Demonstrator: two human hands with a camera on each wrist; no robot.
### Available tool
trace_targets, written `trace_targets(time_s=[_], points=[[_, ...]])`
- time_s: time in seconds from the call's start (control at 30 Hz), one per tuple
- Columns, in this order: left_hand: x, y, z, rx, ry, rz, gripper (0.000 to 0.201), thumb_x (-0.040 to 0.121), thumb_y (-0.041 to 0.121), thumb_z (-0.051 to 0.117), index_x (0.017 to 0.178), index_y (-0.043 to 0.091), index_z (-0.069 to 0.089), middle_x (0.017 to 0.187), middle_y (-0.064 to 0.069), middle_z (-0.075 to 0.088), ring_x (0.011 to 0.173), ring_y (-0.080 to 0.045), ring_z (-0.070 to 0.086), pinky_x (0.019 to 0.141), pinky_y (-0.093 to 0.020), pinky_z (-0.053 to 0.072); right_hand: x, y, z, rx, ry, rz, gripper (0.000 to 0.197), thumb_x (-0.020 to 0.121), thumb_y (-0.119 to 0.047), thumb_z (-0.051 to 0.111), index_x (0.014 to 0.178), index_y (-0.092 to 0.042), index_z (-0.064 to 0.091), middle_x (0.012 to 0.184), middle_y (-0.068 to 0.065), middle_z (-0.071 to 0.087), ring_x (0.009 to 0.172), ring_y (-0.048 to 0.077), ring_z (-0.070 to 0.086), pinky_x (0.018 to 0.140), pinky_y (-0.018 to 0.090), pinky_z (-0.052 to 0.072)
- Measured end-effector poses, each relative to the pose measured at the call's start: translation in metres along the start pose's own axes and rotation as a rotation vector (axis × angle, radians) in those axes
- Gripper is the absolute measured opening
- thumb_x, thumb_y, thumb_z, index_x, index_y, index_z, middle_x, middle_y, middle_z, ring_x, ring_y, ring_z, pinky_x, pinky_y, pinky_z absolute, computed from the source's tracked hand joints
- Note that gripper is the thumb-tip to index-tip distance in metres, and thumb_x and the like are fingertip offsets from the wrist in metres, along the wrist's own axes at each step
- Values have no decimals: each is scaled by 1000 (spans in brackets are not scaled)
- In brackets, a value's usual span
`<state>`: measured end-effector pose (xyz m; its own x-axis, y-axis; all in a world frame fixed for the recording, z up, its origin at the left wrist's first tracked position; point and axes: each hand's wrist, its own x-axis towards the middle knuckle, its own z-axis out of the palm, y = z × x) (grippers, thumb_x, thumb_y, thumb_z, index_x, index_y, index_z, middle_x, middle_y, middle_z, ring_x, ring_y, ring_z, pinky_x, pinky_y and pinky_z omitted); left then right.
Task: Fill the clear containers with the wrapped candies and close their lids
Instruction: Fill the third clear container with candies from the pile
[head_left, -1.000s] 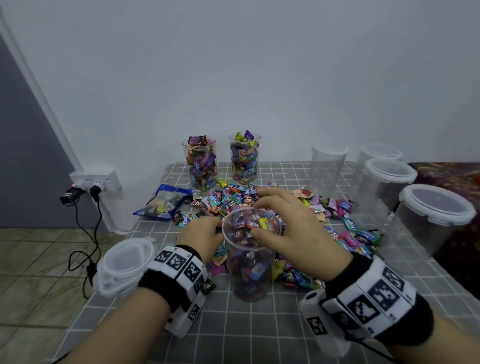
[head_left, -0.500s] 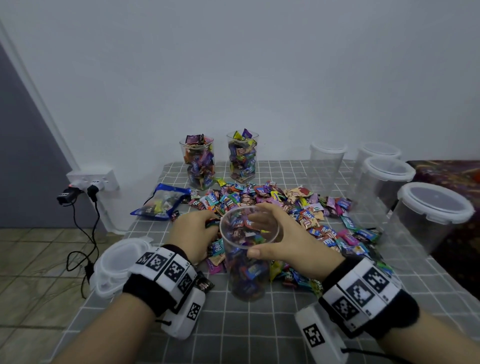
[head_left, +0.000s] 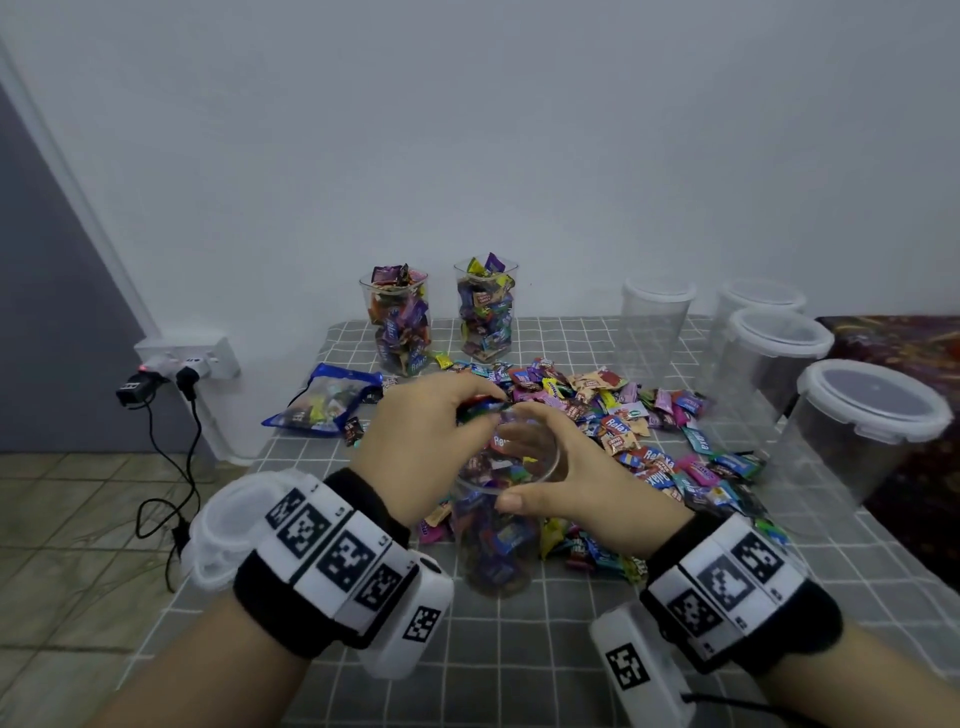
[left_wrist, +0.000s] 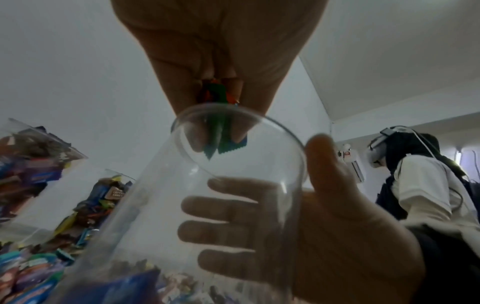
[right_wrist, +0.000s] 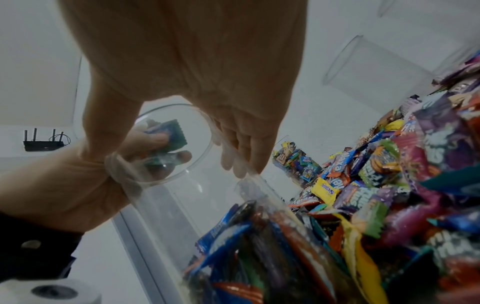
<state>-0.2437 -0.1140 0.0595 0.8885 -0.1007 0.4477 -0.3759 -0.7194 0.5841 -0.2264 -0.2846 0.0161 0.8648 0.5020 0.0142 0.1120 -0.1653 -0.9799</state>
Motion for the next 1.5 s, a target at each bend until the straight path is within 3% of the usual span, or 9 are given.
trace_targets(time_s=[0.1,0.23,0.47,0.63,0.77,0.83,0.97,1.17,1.5], points=[[-2,2,5,54,-25,33,23,86,18,63,108,19,69,104,6,67,98,-9,59,89,-24,45,0,0,0,-9,-1,-2,91,65,-29,85,138,-25,30,134,-7,50,124,2,49,103,26,43],[-1,2,6,174,-63,106,29,88,24,61,117,22,66,110,6,67,103,-9,59,88,-21,42,-1,-2,0,-5,-6,-12,79,67,-20,75,131,-28,30,129,-7,52,114,-6,53,91,15,46],[-2,-1,6,136,-57,145,30,83,22,66,113,23,67,115,9,65,106,-5,57,94,-22,42,2,2,-3,-72,-1,-36,90,61,-35,81,137,-28,33,131,-12,51,121,-1,50,100,27,45],[-1,-10,10,-1,9,205,23,82,26,65,103,20,72,110,8,67,107,5,49,87,-1,31,1,3,-6,-206,-1,-24,107,59,-49,82,145,-30,22,132,-15,51,122,2,50,104,37,44],[-4,-19,11,-140,68,159,27,82,37,55,99,24,71,115,18,59,109,7,52,87,-23,50,-2,2,-18,-379,-81,33,94,69,-36,82,139,-38,20,128,-25,46,118,-7,47,105,26,40],[-4,-25,9,-149,126,141,18,85,31,58,98,27,70,118,19,56,108,9,52,80,-17,51,-3,4,-26,-506,-99,47,103,64,-47,81,145,-33,19,142,-15,39,130,2,39,110,33,35],[1,-42,6,-114,155,31,14,89,19,61,97,29,67,120,16,53,107,6,50,84,-16,47,-7,8,-43,-845,-56,144,106,73,-46,75,151,-23,7,156,-3,17,141,14,19,115,31,22],[5,-80,15,47,100,-172,21,88,22,62,109,19,66,120,4,60,111,-12,53,97,-32,41,-9,25,-59,-1112,-72,390,115,69,-57,73,151,-23,-1,156,3,13,141,22,20,112,40,29],[25,-146,47,295,-328,-602,77,81,51,64,144,20,32,144,-17,37,128,-33,41,104,-43,39,-5,28,-62,-1175,-193,610,121,68,-69,65,151,-19,-6,159,6,11,142,25,24,112,41,31]])
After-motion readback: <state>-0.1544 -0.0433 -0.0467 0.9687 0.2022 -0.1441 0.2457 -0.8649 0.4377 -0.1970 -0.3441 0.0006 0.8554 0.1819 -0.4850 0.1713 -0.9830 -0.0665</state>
